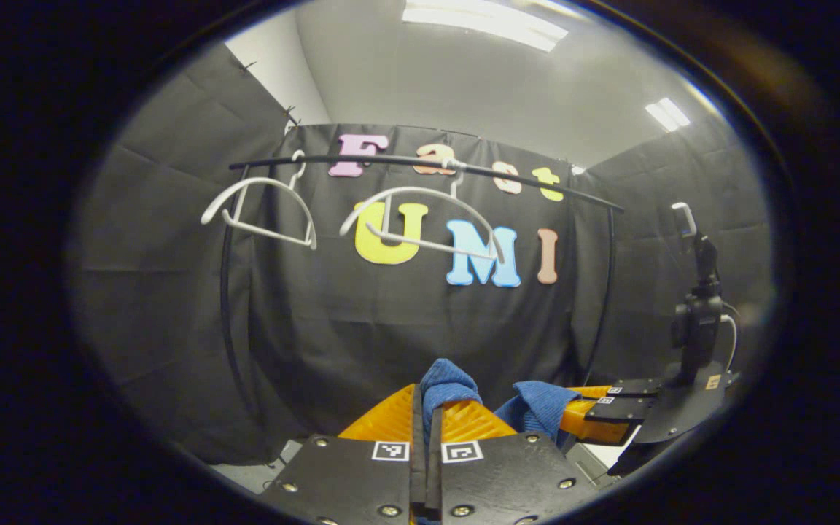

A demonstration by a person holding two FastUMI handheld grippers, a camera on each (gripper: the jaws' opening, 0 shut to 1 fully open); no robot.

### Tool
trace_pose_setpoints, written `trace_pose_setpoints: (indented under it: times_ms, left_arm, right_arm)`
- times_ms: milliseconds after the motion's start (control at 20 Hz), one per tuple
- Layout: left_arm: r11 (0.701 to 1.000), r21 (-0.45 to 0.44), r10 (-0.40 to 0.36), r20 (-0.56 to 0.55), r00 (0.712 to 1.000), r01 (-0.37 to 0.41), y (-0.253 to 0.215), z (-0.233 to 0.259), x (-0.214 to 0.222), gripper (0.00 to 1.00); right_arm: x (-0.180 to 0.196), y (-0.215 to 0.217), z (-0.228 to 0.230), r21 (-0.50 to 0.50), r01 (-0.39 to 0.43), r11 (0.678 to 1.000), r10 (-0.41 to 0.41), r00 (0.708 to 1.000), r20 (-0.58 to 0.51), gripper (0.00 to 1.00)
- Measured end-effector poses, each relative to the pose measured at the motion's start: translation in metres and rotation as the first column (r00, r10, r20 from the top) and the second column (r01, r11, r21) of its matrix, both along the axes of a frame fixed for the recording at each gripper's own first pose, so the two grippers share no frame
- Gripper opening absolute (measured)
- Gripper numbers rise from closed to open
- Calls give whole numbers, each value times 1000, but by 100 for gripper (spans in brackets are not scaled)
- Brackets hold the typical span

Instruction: Grasp the clothes on the hanger with both hands and then place them into the laundry hamper below.

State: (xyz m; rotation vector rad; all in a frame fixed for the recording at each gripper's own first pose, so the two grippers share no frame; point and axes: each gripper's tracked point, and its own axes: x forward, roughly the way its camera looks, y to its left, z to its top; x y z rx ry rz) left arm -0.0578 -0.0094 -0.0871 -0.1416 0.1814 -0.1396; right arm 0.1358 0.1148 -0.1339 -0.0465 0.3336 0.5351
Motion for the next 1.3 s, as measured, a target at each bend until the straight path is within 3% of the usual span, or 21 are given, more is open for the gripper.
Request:
trace_pose_setpoints:
  times_ms: [250,300,350,500,550,650,750,800,950,1100,1200,1250,1300]
  left_arm:
    - [1000,3,11,-173,985,-11,10,-84,-2,1]
    - [1000,7,16,-204,979,-15,11,-97,-5,6]
    - [1000,13,17,-233,972,-14,12,-112,-10,1]
    - [999,39,23,-315,949,-11,18,-153,-22,1]
    - [999,44,25,-334,942,-10,19,-163,-25,6]
    - [999,48,27,-371,928,-9,22,-180,-28,1]
    - [998,64,31,-411,911,-5,22,-196,-26,6]
    - [997,77,35,-436,899,-1,23,-205,-22,2]
    - [994,109,42,-493,869,14,22,-206,-11,6]
    - [994,100,14,-517,856,44,17,-212,-22,7]
    - [993,106,9,-518,855,54,14,-213,-20,61]
    - [993,111,15,-509,860,48,14,-209,-19,88]
    - [993,114,18,-496,868,44,16,-205,-19,89]
  right_arm:
    - [-17,1,-68,-92,-10,996,-1,993,-114,3]
    - [-20,1,-81,-111,-13,994,-2,991,-137,3]
    - [-22,1,-91,-128,-17,992,-3,988,-156,3]
    - [-23,-2,-123,-171,-25,985,-13,977,-215,4]
    - [-25,-2,-132,-180,-27,983,-16,972,-233,3]
    - [-32,-2,-149,-196,-29,980,-23,965,-261,4]
    - [-36,-8,-161,-222,-26,975,-38,958,-283,5]
    - [-43,-9,-171,-231,-28,973,-43,954,-297,6]
    - [-54,-12,-189,-246,-44,968,-43,940,-340,8]
    - [-68,-17,-199,-260,-51,964,-50,930,-365,12]
    - [-74,-21,-199,-263,-35,964,-65,930,-361,18]
    - [-77,-23,-197,-256,-29,966,-68,930,-361,35]
    - [-79,-23,-189,-242,-16,970,-73,933,-352,52]
